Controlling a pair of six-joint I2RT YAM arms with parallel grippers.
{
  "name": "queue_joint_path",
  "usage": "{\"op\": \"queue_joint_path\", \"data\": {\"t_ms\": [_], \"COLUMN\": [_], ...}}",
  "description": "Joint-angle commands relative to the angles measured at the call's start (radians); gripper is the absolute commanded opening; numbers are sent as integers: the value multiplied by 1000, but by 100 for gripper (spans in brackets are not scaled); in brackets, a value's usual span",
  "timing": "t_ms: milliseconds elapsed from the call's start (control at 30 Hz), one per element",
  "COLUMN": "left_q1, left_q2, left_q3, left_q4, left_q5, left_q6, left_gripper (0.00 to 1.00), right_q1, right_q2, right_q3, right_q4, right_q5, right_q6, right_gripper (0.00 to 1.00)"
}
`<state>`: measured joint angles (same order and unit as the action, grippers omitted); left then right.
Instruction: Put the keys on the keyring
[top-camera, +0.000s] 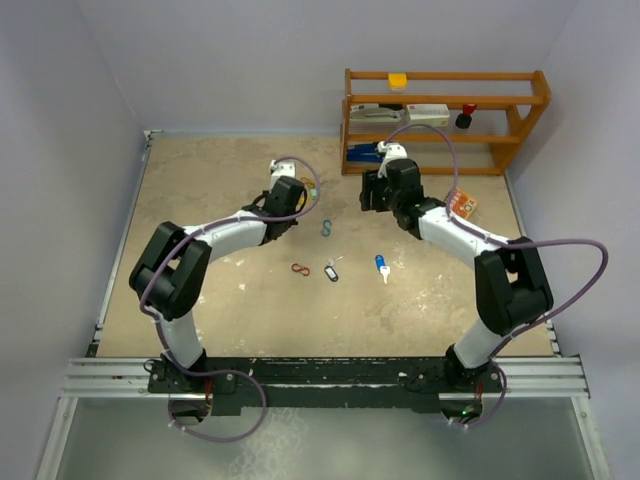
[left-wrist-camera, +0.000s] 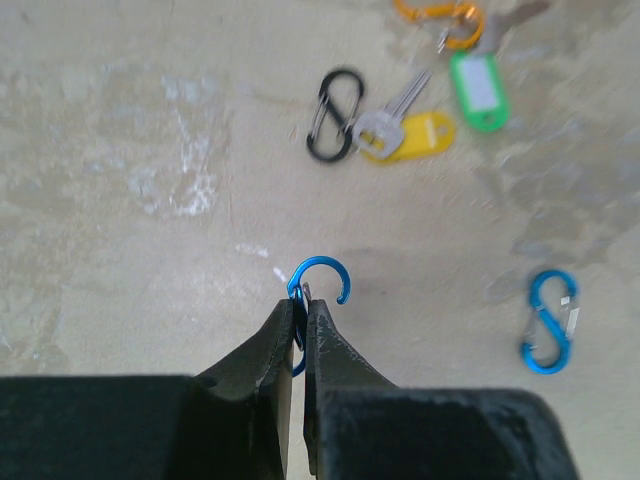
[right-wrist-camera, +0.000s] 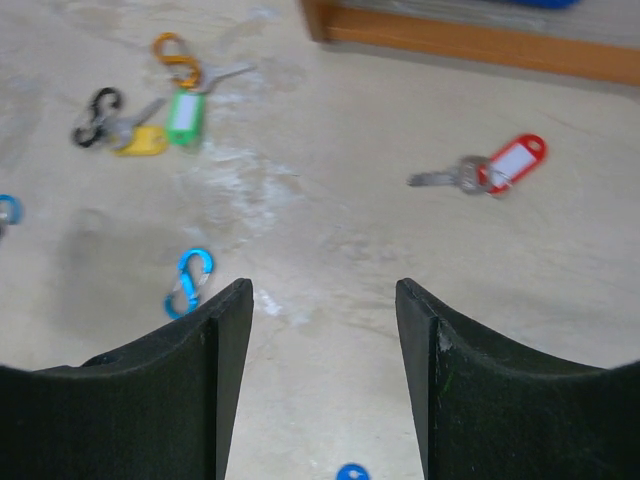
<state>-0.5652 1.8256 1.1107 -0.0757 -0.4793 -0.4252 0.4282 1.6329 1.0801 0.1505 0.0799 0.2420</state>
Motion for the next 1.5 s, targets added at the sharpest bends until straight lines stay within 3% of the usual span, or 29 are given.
{"op": "queue_joint_path", "data": {"t_ms": [0, 200, 600, 1467], "left_q1": [3, 11, 11, 27], "left_q2": [-86, -110, -130, -122], "left_q3": [97, 123, 93, 86], "left_q4": [1, 46, 71, 71], "left_q5": [24, 121, 139, 146], "left_q6": [1, -35, -35, -22], "left_gripper": [0, 0, 0, 0], "right_q1": [-89, -158, -233, -255], "right_q2": [48, 119, 267, 425], "right_q3": [51, 34, 2, 113], "right_q4": [-84, -16, 287, 319], "right_q5": [22, 3, -63, -104], "right_q6": [80, 84, 136, 164], "right_gripper": [61, 60, 57, 47]}}
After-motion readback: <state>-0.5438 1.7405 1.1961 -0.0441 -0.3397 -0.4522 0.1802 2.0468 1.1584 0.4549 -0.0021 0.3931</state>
